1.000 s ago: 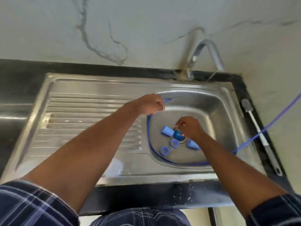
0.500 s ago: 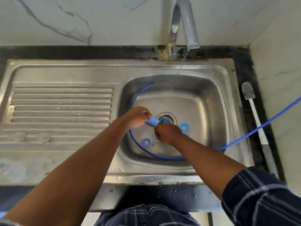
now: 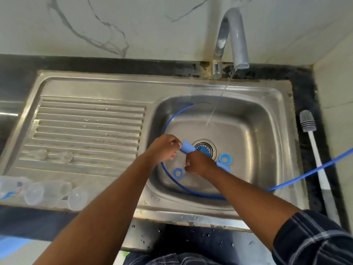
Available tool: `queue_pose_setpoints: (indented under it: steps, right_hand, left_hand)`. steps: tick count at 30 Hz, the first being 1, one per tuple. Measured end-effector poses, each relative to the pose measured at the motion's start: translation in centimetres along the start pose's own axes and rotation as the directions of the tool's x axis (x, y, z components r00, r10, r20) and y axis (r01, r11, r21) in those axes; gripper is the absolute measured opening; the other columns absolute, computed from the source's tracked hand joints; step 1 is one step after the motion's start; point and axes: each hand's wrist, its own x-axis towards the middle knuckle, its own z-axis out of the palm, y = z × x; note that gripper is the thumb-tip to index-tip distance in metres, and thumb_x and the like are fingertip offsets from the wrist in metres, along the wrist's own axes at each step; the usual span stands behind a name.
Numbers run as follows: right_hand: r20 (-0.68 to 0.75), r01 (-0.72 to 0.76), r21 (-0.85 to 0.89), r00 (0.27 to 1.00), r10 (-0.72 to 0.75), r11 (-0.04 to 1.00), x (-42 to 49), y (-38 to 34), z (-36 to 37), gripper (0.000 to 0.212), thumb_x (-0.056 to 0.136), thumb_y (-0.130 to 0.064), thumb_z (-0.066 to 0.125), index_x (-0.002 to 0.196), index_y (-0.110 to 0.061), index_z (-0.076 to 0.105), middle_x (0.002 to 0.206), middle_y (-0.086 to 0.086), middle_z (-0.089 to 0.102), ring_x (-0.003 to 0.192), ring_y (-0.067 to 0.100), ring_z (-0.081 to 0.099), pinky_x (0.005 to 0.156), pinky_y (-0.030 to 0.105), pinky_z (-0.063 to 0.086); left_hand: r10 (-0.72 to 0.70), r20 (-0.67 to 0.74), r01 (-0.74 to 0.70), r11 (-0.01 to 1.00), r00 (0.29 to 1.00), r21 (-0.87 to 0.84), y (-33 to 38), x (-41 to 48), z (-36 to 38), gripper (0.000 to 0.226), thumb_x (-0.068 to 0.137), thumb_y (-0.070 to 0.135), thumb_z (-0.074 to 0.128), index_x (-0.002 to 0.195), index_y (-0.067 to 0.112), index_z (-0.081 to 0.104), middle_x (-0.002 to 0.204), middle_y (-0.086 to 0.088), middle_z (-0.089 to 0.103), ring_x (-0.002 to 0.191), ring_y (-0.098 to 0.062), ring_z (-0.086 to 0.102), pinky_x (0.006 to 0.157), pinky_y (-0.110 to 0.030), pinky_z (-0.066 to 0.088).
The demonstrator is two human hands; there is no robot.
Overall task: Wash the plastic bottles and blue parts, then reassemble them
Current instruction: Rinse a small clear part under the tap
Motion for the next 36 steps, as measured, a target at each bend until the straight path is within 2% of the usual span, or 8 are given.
queue_pose_setpoints:
  steps: [4,7,10,15,20,25,32,36]
  right_hand:
    - [-0.138,-0.097,0.320,0.979,0.148,0.942,0.0,0.9,-5.0,0.017,0.081,-0.026,0.073,0.077,-0.011,0.066,0.080,0.010,0.070,0.078,0.027,0.067,0.073,0.035,0.052]
    - [-0.302,0.001,0.715,0.902,0.308,0.699,-0.3,1.2,-9.7,0.016,0.084,-0.014,0.074,0.073,-0.011,0.063,0.071,0.012,0.069,0.067,0.025,0.070,0.077,0.043,0.060]
    - [-0.343,0.125,0.875,0.841,0.417,0.469,-1.4,1.0,-14.0,0.015,0.088,-0.007,0.073,0.085,-0.009,0.059,0.089,0.018,0.069,0.070,0.026,0.071,0.076,0.043,0.062]
    - [-0.377,0.216,0.881,0.859,0.348,0.421,-3.8,0.3,-16.7,0.032,0.082,0.002,0.077,0.106,-0.016,0.067,0.108,0.015,0.071,0.097,0.031,0.073,0.088,0.046,0.061]
    - [-0.375,0.286,0.917,0.857,0.355,0.278,-6.0,-0.3,-17.8,0.027,0.082,0.012,0.073,0.103,-0.002,0.062,0.106,0.027,0.070,0.100,0.037,0.071,0.092,0.045,0.059]
    - [-0.408,0.320,0.907,0.831,0.379,0.275,-7.2,-0.2,-17.9,0.030,0.091,-0.017,0.074,0.108,0.004,0.061,0.095,0.025,0.074,0.089,0.035,0.075,0.085,0.045,0.061]
    - [-0.446,0.328,0.884,0.805,0.391,0.334,-7.1,-0.7,-18.0,0.022,0.096,-0.017,0.068,0.103,0.004,0.069,0.090,0.020,0.075,0.088,0.033,0.074,0.080,0.039,0.062]
    - [-0.443,0.307,0.886,0.782,0.437,0.349,-6.7,-1.2,-18.4,0.010,0.092,-0.003,0.066,0.101,0.000,0.068,0.091,0.022,0.074,0.083,0.033,0.075,0.075,0.038,0.062]
  left_hand:
    - [0.082,-0.045,-0.085,0.994,0.996,-0.071,2.7,0.0,0.8,0.017,0.094,0.009,0.058,0.102,0.005,0.072,0.101,-0.016,0.072,0.088,-0.032,0.072,0.077,-0.038,0.059]
    - [0.148,-0.124,-0.158,0.985,0.981,-0.075,4.7,0.9,0.7,0.022,0.091,0.013,0.058,0.108,0.012,0.073,0.107,-0.006,0.073,0.097,-0.025,0.069,0.088,-0.043,0.059]
    - [0.234,-0.107,-0.246,0.963,0.966,-0.110,7.2,1.9,0.1,0.036,0.091,0.023,0.055,0.124,0.014,0.067,0.112,-0.004,0.070,0.101,-0.023,0.067,0.092,-0.044,0.057]
    - [0.250,-0.024,-0.225,0.824,0.968,-0.520,11.7,3.3,0.3,0.023,0.098,-0.001,0.055,0.118,0.003,0.064,0.093,-0.013,0.067,0.070,-0.019,0.062,0.066,-0.031,0.054]
    - [0.370,-0.063,-0.339,0.752,0.927,-0.566,13.5,3.3,0.8,0.010,0.081,0.001,0.080,0.086,0.006,0.074,0.079,-0.010,0.076,0.073,-0.018,0.072,0.075,-0.033,0.063]
    - [0.311,0.071,-0.199,0.748,0.948,-0.633,14.3,4.4,1.3,0.010,0.090,0.007,0.073,0.100,0.003,0.074,0.093,-0.015,0.077,0.086,-0.025,0.075,0.088,-0.041,0.061]
    - [0.253,0.009,-0.209,0.818,0.967,-0.536,15.4,4.6,1.1,0.035,0.103,0.027,0.058,0.090,-0.003,0.069,0.065,-0.010,0.059,0.052,-0.014,0.051,0.047,-0.023,0.044]
    - [0.249,-0.071,-0.255,0.865,0.966,-0.432,15.5,4.4,1.4,0.044,0.103,0.037,0.055,0.075,0.005,0.066,0.057,-0.008,0.056,0.045,-0.016,0.047,0.043,-0.023,0.038]
